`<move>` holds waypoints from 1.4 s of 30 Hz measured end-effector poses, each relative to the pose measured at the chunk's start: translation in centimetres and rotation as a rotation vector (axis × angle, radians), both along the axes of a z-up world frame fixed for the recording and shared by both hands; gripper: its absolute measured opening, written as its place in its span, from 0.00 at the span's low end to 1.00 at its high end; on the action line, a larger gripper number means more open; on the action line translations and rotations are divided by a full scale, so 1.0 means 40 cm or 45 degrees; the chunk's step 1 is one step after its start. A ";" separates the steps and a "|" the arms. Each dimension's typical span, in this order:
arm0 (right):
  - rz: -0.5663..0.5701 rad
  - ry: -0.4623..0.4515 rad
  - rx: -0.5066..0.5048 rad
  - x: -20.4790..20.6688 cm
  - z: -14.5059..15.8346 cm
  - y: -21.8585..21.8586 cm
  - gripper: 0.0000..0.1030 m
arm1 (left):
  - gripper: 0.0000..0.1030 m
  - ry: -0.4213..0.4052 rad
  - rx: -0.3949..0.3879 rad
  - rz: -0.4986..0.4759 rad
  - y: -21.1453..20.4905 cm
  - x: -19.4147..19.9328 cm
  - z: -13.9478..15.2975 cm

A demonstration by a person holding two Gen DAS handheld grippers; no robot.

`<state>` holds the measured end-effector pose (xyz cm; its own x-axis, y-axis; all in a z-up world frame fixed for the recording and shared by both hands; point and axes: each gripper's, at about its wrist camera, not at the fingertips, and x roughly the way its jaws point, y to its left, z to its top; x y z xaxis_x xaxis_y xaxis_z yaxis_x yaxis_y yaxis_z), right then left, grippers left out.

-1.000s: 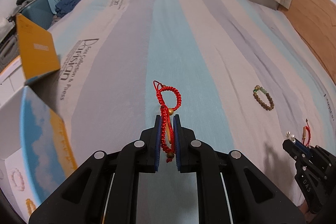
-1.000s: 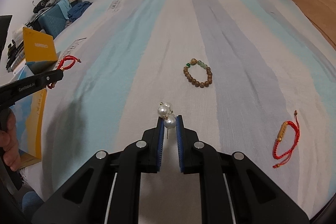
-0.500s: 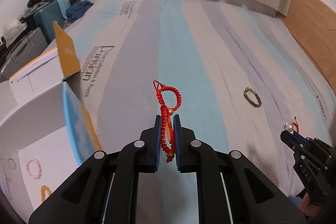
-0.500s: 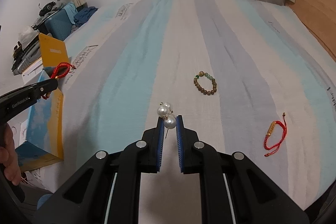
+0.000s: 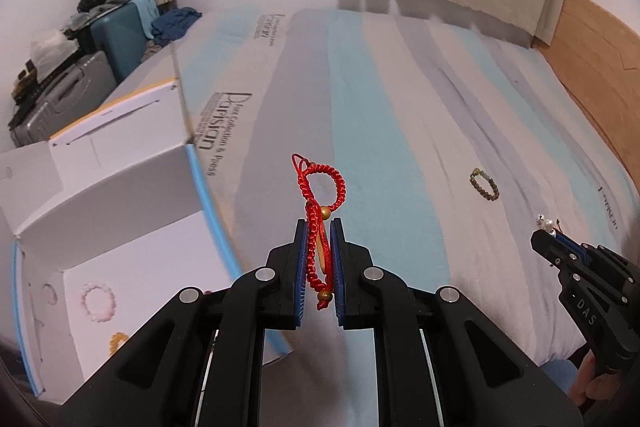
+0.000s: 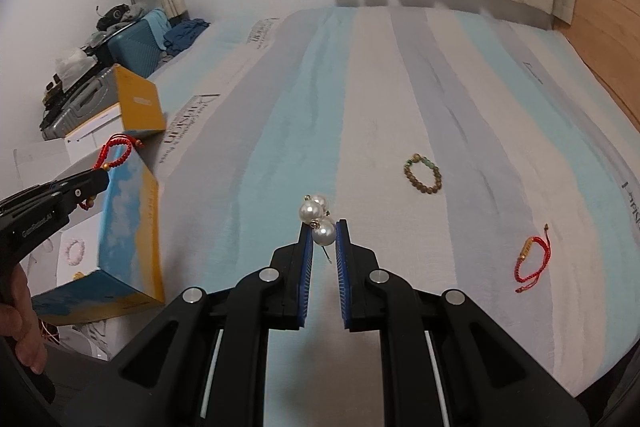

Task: Organize jewelry
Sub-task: 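Carry the red cord bracelet with the left tool while the right tool carries the pearls to the box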

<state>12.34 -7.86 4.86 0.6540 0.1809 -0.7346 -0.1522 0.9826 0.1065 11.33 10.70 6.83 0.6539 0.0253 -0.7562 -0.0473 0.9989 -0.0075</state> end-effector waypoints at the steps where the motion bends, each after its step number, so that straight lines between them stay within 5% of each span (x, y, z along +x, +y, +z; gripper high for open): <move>1: 0.007 -0.006 0.000 -0.004 0.007 0.011 0.10 | 0.10 -0.006 0.002 0.009 0.010 -0.009 0.008; 28: 0.341 -0.098 -0.008 -0.090 0.113 0.454 0.10 | 0.10 -0.048 0.029 0.300 0.371 -0.211 0.086; 42: 0.591 -0.004 -0.033 -0.124 0.049 0.718 0.10 | 0.10 0.049 0.007 0.442 0.549 -0.284 -0.006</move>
